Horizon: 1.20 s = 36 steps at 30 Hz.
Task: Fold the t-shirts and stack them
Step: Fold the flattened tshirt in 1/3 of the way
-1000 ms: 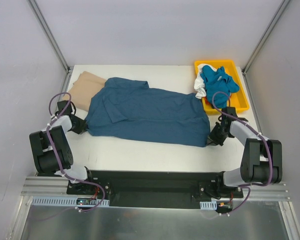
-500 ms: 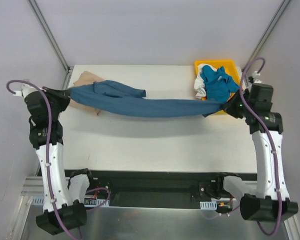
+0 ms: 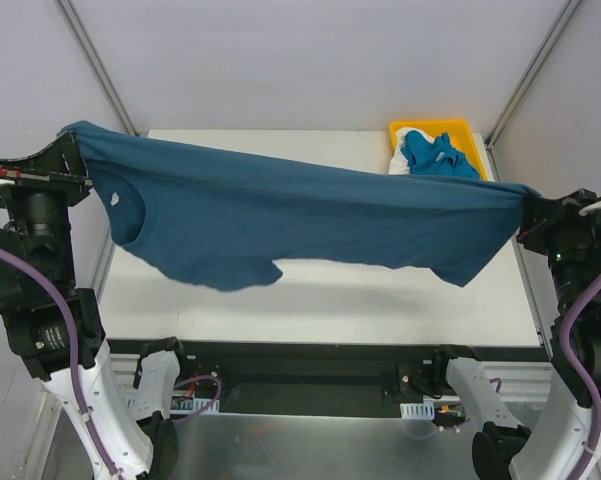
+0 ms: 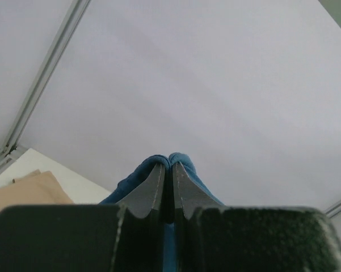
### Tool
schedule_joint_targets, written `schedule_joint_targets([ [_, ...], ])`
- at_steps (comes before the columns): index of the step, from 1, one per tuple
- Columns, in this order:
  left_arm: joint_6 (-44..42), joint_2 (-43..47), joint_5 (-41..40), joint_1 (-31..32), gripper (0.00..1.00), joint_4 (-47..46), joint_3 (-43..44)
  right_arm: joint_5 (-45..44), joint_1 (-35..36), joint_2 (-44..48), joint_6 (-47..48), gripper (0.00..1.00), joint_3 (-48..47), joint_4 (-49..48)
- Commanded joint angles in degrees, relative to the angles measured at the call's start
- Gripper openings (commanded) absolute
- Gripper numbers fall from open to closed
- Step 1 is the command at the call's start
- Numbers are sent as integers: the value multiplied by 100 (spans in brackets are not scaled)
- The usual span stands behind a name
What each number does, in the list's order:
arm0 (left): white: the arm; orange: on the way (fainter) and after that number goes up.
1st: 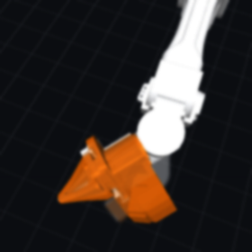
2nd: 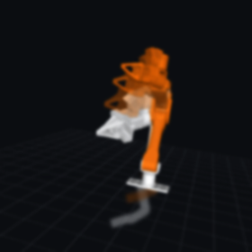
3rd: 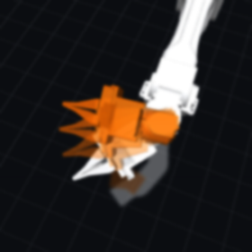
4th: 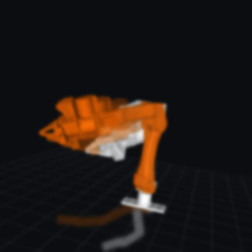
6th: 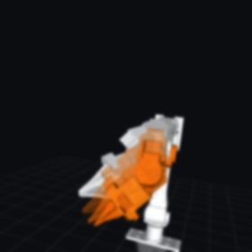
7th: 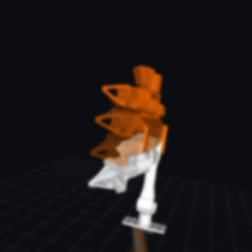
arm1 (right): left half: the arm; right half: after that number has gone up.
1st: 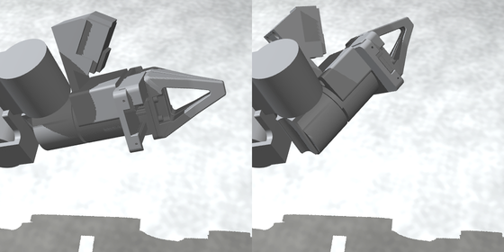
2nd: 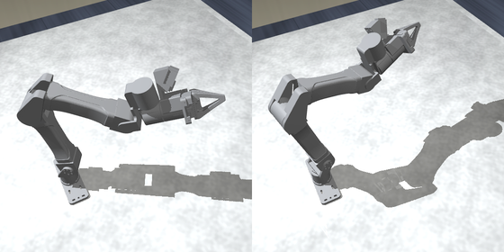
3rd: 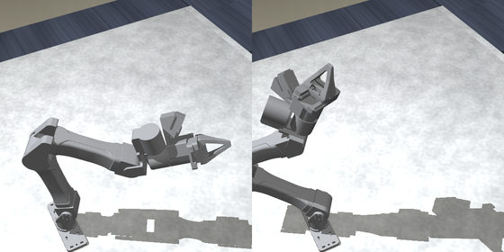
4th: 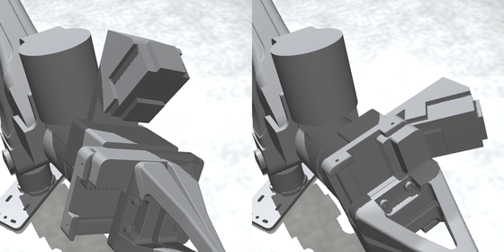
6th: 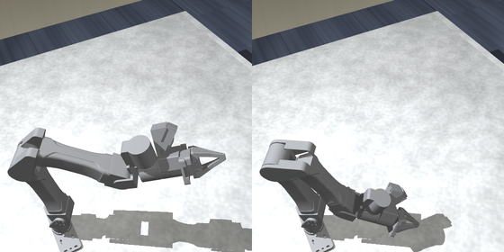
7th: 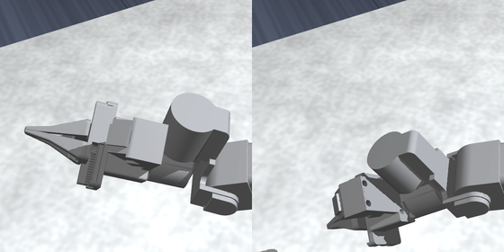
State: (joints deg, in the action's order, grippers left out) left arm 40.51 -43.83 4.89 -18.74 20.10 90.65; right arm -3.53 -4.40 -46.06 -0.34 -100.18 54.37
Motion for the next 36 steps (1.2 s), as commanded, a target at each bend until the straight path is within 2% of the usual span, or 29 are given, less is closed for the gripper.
schedule_joint_targets([
  [1, -254, -186, -453, -24, 0, 21, 225, -491, -78, -271, 385, 2, -238, 109],
  [5, -184, -739, -427, -24, 0, 12, 330, -158, -78, -789, 464, 2, -195, -31],
  [8, -175, -1495, -59, -24, 0, -49, 611, 18, -78, -1246, 561, 2, -89, -479],
  [11, -263, -2347, 380, -16, 0, -207, 1059, 299, -78, -1747, 605, 1, -63, -1076],
  [14, -307, -3313, 864, -24, 0, -296, 1787, 300, -78, -2125, 544, 1, 104, -2138],
  [16, -281, -4052, 1101, -24, 0, -296, 2543, 300, -78, -2564, 465, 1, -202, -2597],
  [20, -88, -5018, 1488, -15, 0, -296, 3905, 843, -78, -3547, 403, 1, -1511, -2616],
  [21, -70, -5108, 1559, -15, 0, -296, 4403, 906, -78, -3637, 386, 1, -1905, -2616],
  [24, -70, -5092, 1630, -15, 0, -296, 4751, 1152, -87, -3717, 342, 1, -2111, -2668],
  [27, -210, -4592, 1551, -16, 0, -305, 4042, 1258, -87, -3384, 350, 1, -1603, -2817],
  [28, -280, -4416, 1516, -24, 0, -305, 3726, 1267, -78, -3261, 350, 1, -1018, -2844],
  [30, -473, -3775, 1384, -24, 0, -313, 2436, 1250, -78, -2787, 263, 2, -278, -3054],
  [31, -535, -3521, 1357, -16, 0, -331, 1900, 1284, -78, -2611, 228, 2, 666, -3168],
  [32, -683, -2996, 1331, -15, 0, -366, 772, 1302, -78, -2270, 210, 3, 1076, -3291],
  [34, -677, -2413, 1016, -16, 0, -375, -446, 1171, -78, -1952, 87, 3, 1920, -3301],
  [35, -511, -1854, 858, -24, 0, -375, -1679, 1136, -78, -1663, 43, 4, 2654, -3145],
  [36, -353, -1561, 508, -16, 0, -375, -2309, 1118, -78, -1521, -88, 4, 3001, -3099],
])
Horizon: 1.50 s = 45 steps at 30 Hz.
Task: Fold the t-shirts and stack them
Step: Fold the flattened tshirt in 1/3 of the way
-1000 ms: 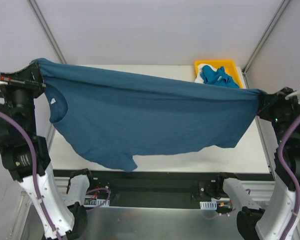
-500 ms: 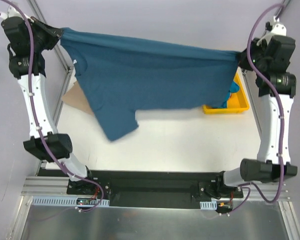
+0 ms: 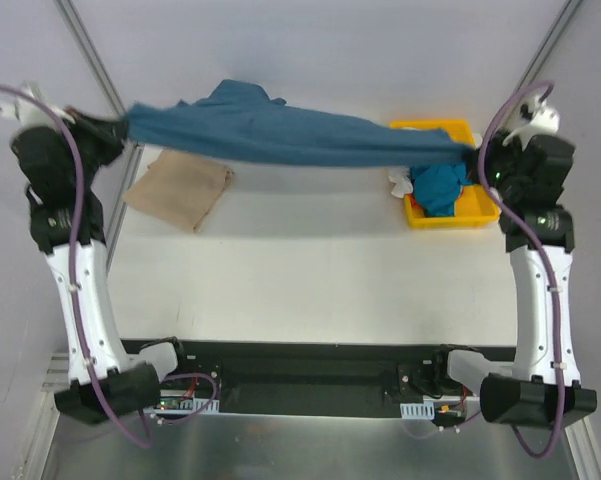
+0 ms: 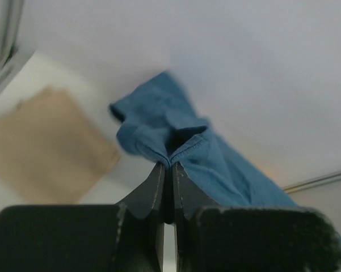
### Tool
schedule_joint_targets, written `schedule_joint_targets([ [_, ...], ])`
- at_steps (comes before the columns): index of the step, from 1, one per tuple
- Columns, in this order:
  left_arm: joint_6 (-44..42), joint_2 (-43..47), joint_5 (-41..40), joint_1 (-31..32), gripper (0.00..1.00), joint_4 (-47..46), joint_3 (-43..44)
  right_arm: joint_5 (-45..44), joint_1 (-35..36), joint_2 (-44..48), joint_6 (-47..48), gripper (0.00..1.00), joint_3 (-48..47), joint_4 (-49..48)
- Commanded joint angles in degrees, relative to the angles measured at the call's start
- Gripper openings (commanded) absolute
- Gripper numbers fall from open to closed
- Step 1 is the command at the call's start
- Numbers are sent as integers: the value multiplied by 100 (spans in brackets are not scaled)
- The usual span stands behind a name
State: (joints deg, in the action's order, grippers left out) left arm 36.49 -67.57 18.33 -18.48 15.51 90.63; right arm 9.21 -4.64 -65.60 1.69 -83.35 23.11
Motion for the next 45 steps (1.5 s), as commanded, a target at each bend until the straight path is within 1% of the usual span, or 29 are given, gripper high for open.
schedule_joint_targets([
  [1, 234, 1085, -961, -50, 0, 67, -2913, -96, -54, 582, -362, 5, 1643, 96],
  [2, 592, 1593, -1076, -50, 0, 66, -4033, -60, -54, 827, -432, 6, 2012, 253],
  [3, 822, 1824, -1434, -42, 4, 58, -4549, -25, -54, 943, -529, 6, 2616, 351],
  [4, 981, 2044, -1594, -50, 4, 49, -5024, 114, -54, 1040, -643, 6, 2927, 439],
  [5, 1166, 2377, -1778, -50, 4, 49, -5786, 133, -54, 1163, -609, 6, 3139, 709],
  [6, 1246, 2511, -1937, -50, 4, 66, -6124, 12, -54, 1181, -591, 6, 3411, 921],
  [7, 1455, 2625, -2051, -42, 2, 93, -6423, -268, -54, 1155, -591, 8, 3509, 1132],
  [8, 1614, 2783, -2052, -50, 1, 110, -6948, -332, -54, 1103, -591, 9, 3580, 1534],
  [11, 1949, 2907, -2052, -42, 0, 145, -7584, -87, -54, 752, -679, 10, 3931, 2081],
  [14, 2020, 2872, -2148, -50, 0, 452, -7648, -33, -54, 567, -837, 10, 4221, 2241],
  [16, 2133, 2872, -2306, -50, 0, 934, -7491, -314, -54, 557, -916, 10, 4240, 2425],
  [17, 2195, 2898, -2577, -50, 0, 1119, -7420, -454, -54, 575, -995, 11, 4205, 2513],
  [20, 2345, 3100, -2982, -42, 0, 1779, -7104, -736, -63, 698, -1013, 11, 3950, 2829],
  [24, 2398, 3583, -3212, -42, 0, 2403, -6717, -886, -63, 891, -1101, 14, 3686, 3234],
  [28, 2380, 4163, -3370, -42, 0, 2895, -6436, -886, -63, 1014, -1136, 17, 3668, 3637],
  [29, 2380, 4234, -3388, -42, 0, 3079, -6426, -1069, -63, 1023, -1136, 18, 3729, 3708],
  [32, 2450, 4401, -3441, -50, 1, 3405, -6496, -975, -63, 1067, -1259, 18, 3852, 3955],
  [33, 2607, 4428, -3311, -42, 4, 3406, -6531, -974, -63, 1128, -1311, 19, 3940, 4007],
  [35, 2731, 4437, -3213, -50, 5, 3424, -6646, -763, -63, 1216, -1505, 20, 4072, 4078],
  [36, 2854, 4428, -3239, -50, 6, 3485, -6663, -746, -63, 1269, -1558, 23, 4186, 4096],
  [37, 2916, 4411, -3352, -50, 21, 3546, -6655, -737, -63, 1287, -1584, 25, 4230, 4165],
  [38, 2960, 4410, -3388, -42, 33, 3608, -6629, -745, -63, 1287, -1584, 29, 4248, 4192],
  [39, 3004, 4402, -3423, -42, 45, 3704, -6585, -789, -63, 1296, -1576, 43, 4266, 4210],
  [40, 3022, 4410, -3484, -42, 89, 3731, -6471, -798, -63, 1304, -1567, 48, 4248, 4193],
  [41, 3022, 4402, -3502, -42, 99, 3758, -6401, -798, -63, 1305, -1480, 54, 4213, 4158],
  [42, 3004, 4436, -3537, -42, 99, 3801, -6330, -772, -63, 1296, -1418, 65, 4170, 4053],
  [44, 2987, 4472, -3582, -42, 99, 3819, -6102, -676, -54, 1287, -1147, 75, 3976, 3947],
  [45, 2952, 4507, -3573, -42, 99, 3811, -6014, -423, -54, 1287, -1041, 88, 3932, 3772],
])
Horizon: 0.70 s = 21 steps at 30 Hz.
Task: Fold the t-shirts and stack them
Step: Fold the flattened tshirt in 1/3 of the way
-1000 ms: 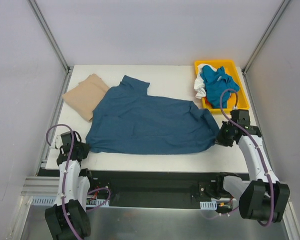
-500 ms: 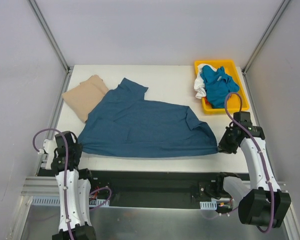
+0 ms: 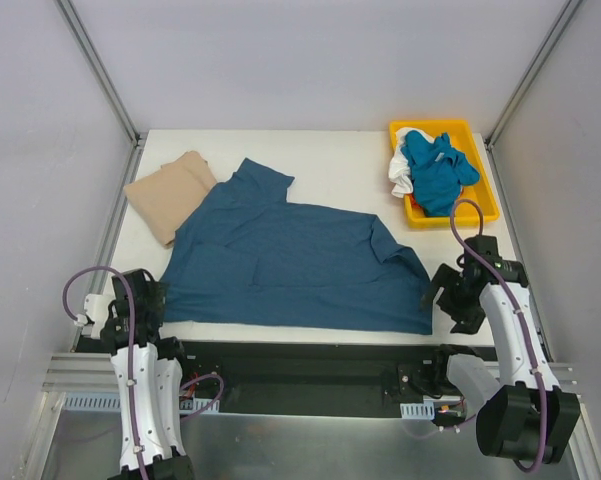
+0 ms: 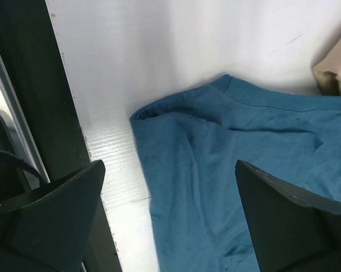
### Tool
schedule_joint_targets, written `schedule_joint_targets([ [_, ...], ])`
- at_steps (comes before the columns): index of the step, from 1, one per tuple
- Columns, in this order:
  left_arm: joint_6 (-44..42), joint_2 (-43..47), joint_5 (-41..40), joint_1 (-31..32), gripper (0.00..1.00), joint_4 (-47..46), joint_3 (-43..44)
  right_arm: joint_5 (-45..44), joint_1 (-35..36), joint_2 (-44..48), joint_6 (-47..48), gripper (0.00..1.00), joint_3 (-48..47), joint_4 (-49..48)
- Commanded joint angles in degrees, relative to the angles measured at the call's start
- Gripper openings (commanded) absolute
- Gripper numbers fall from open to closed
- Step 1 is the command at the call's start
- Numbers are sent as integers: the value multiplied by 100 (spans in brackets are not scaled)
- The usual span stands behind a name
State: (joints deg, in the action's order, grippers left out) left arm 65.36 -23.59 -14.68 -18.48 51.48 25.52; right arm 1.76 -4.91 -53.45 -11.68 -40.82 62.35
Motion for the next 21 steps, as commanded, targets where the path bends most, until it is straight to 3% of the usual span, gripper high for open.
schedule_joint_targets([
  [1, 21, 127, -255, -42, 99, 196, 672, 473, -28, 80, 359, 93, -374, -240],
  [2, -32, 136, -124, -50, 100, 161, 752, 631, -28, 89, 421, 100, -444, -328],
  [5, -444, 66, 253, -42, 99, -173, 972, 1264, 77, 63, 570, 97, -471, -705],
  [6, -680, -39, 768, -50, 99, -348, 964, 1457, 269, 19, 588, 97, -454, -933],
  [8, -937, -215, 1438, -42, 99, -1030, 868, 1494, 803, -51, 606, 97, -384, -1127],
  [9, -1068, -459, 2207, -42, 99, -1253, 728, 1303, 1007, -199, 606, 97, -392, -1233],
  [11, -1175, -768, 2731, -7, 99, -1858, 587, 907, 1525, -402, 544, 97, -427, -1243],
  [17, -1614, -1806, 2848, 650, 99, -2362, 524, -454, 1651, -1403, 246, 97, -427, -1137],
  [21, -1570, -2279, 2567, 1213, 99, -2896, 516, -589, 1476, -1914, -88, 97, -339, -1180],
])
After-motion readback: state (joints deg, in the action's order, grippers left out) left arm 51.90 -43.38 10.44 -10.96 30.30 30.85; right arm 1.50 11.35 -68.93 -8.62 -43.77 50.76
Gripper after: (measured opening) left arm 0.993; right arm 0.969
